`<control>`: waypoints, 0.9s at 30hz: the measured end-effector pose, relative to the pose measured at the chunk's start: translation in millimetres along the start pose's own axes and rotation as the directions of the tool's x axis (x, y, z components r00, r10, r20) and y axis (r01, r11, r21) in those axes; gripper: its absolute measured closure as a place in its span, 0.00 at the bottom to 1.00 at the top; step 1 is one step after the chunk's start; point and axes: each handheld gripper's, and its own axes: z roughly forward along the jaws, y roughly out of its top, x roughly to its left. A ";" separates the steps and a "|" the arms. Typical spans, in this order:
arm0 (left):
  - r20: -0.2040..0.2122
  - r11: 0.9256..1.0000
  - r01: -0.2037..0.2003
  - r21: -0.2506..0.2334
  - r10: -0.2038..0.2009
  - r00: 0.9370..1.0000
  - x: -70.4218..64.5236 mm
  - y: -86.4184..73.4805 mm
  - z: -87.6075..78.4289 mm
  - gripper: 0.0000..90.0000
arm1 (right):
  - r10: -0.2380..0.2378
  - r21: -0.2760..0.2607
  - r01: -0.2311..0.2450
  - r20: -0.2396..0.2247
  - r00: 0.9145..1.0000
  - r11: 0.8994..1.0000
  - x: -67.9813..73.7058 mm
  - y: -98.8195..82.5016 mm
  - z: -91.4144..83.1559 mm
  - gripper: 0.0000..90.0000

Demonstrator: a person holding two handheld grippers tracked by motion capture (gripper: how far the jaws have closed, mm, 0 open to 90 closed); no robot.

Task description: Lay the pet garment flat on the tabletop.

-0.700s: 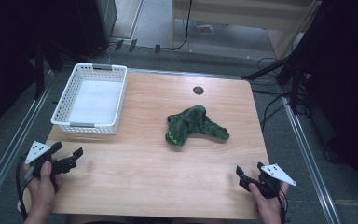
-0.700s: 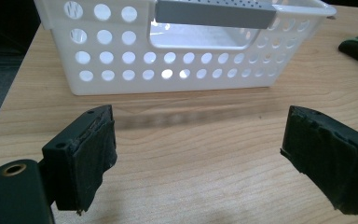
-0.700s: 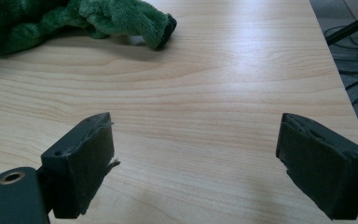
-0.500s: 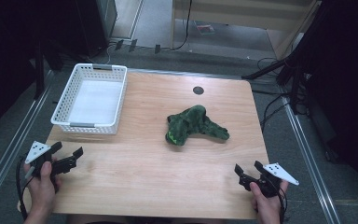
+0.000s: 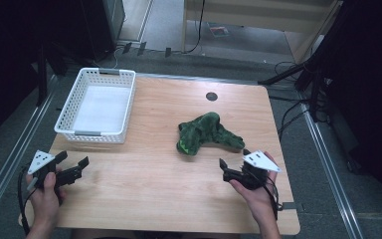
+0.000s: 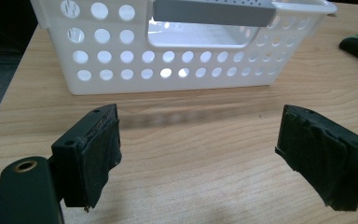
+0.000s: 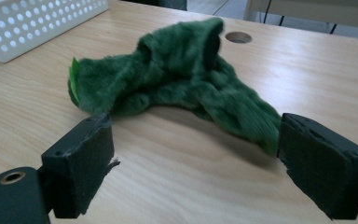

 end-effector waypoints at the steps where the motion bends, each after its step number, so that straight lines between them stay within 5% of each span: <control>1: 0.000 1.000 -0.005 0.003 0.005 1.000 0.1 0.0 -0.1 0.15 | -0.015 0.001 0.015 -0.003 1.000 1.000 7.6 9.2 12.2 0.09; 5: 0.002 1.000 -0.006 0.006 0.006 1.000 0.0 0.1 0.3 0.15 | -0.008 0.018 0.008 -0.039 0.999 1.000 18.3 21.5 30.7 0.05; 12: 0.001 1.000 -0.012 0.005 0.012 1.000 -0.6 0.3 0.8 0.15 | -0.057 0.088 0.065 -0.093 0.994 0.994 51.4 33.4 78.9 0.03; 17: 0.000 1.000 -0.013 0.002 0.013 1.000 -0.8 0.1 0.2 0.15 | -0.078 0.182 0.098 -0.113 0.990 0.978 68.1 25.1 107.8 0.07; 19: -0.016 1.000 -0.024 -0.005 0.024 1.000 -2.2 -0.2 -0.5 0.15 | -0.126 0.231 0.132 -0.040 0.991 0.964 73.1 15.8 116.0 0.35; 20: -0.072 0.998 -0.070 -0.008 0.069 0.995 -7.5 0.3 -1.9 0.15 | -0.108 0.228 0.112 -0.029 0.994 0.967 71.3 9.5 116.7 0.72; 21: -0.072 0.998 -0.070 -0.008 0.069 0.995 -7.5 0.3 -1.9 0.15 | -0.108 0.228 0.112 -0.029 0.994 0.967 71.3 9.5 116.7 0.72; 22: -0.064 0.996 -0.087 -0.007 0.086 0.994 -11.0 1.8 -2.7 0.15 | -0.052 0.189 0.064 -0.067 0.996 0.980 67.4 8.3 111.0 0.88; 23: -0.049 0.997 -0.082 -0.009 0.082 0.995 -13.6 3.0 -3.0 0.15 | -0.035 0.176 0.048 -0.078 0.996 0.983 66.6 9.2 107.9 0.91; 25: 0.023 0.998 -0.058 -0.022 0.058 0.998 -22.9 7.4 -3.7 0.15 | -0.020 0.127 0.032 -0.100 0.995 0.991 65.9 13.1 97.2 0.93; 27: 0.097 0.994 -0.106 -0.022 0.107 0.989 -51.6 17.5 0.5 0.15 | 0.016 0.075 -0.005 -0.139 0.990 0.997 65.9 20.2 82.8 0.93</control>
